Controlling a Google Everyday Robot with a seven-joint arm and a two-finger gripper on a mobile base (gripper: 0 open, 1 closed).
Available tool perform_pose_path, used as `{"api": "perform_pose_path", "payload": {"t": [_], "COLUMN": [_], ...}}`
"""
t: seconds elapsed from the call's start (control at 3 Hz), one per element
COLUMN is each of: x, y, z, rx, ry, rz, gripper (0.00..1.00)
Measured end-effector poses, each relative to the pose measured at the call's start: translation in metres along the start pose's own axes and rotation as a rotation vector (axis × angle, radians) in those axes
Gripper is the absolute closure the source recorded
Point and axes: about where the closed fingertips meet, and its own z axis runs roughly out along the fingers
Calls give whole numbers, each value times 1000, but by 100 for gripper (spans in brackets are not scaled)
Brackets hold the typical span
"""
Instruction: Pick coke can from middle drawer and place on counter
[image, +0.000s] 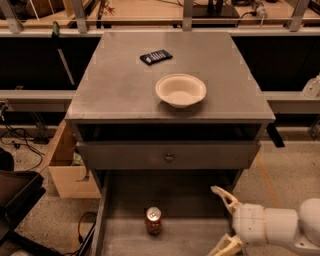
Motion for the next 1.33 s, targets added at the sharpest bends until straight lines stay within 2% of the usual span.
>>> {"api": "perform_pose_path", "payload": {"t": [0.33,0.67,1.0,1.33], "x": [32,64,89,94], "y": [-24,-39,-39,-37], "z": [59,113,159,193], "rx": [30,31,17,-6], "ry": [-86,-165,-204,-202], "rz": [27,55,62,45], "gripper": [0,0,0,0]}}
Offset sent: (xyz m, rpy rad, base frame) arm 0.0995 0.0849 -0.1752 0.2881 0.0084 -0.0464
